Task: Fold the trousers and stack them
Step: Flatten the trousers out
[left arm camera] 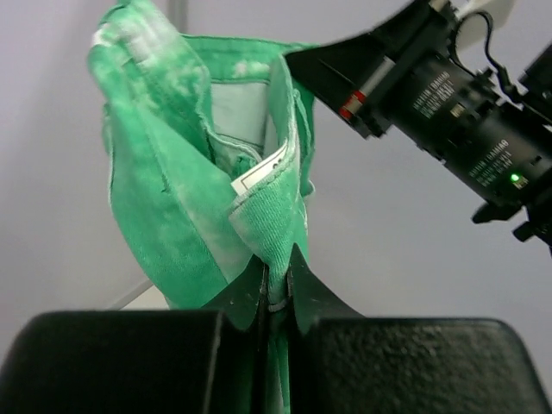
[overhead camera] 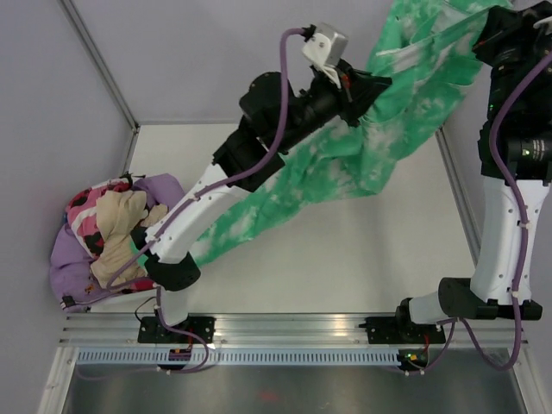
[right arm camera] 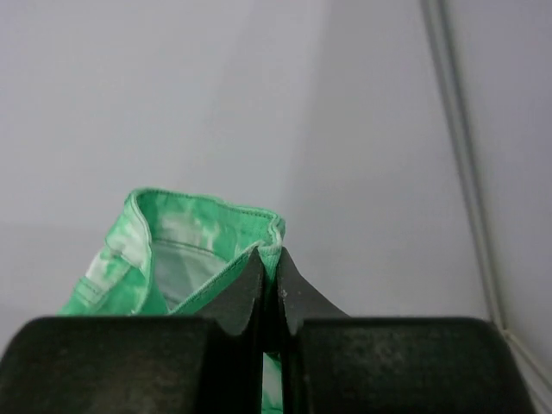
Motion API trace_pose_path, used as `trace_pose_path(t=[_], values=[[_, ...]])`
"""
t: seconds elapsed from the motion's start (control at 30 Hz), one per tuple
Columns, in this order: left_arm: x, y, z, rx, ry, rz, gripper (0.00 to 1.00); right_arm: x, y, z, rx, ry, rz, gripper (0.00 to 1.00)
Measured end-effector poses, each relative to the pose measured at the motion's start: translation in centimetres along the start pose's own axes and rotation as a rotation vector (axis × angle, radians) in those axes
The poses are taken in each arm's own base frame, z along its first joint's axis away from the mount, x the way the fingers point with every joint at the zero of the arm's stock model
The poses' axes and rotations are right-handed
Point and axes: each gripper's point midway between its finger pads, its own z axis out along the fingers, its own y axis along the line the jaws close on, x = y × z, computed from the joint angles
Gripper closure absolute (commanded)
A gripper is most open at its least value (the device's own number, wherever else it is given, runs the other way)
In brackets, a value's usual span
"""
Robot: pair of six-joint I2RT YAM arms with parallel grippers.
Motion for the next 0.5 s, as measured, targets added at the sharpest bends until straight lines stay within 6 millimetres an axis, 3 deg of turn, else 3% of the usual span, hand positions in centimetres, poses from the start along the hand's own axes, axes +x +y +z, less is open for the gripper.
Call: trace_pose_path(t=[0.07, 0.13, 0.23, 0.33, 0.4, 0.5], values=[[1.3, -3.2, 1.3, 0.077, -0.018, -0.025, 0.98, -3.1, -1.4, -1.2, 0.067, -0.074, -0.04, 1.0], [2.6, -5.1, 2.3, 0.12, -0.026, -0.043, 0.98, -4.2, -2.8, -2.5, 0.131, -0.101, -0.073, 1.0], [4.3, -5.5, 3.1, 0.124, -0.009, -0.053, 0.98, -3.6, -4.5, -4.4, 0.185, -0.082, -0.108, 1.0], [6.6, -3.6, 3.2, 0.042, 0.035, -0.048, 0.98, 0.5, -5.2, -5.4, 0.138, 0.001, -0.125, 1.0], [9.0, -1.8, 2.5, -0.033, 0.088, -0.04, 0.98, 4.6, -5.1, -5.9, 0.064, 0.097, -0.125, 1.0], [13.9, 2.1, -0.2, -0.174, 0.206, -0.03, 0.98, 11.2, -4.9, -6.1, -0.051, 0.235, -0.089, 1.0]])
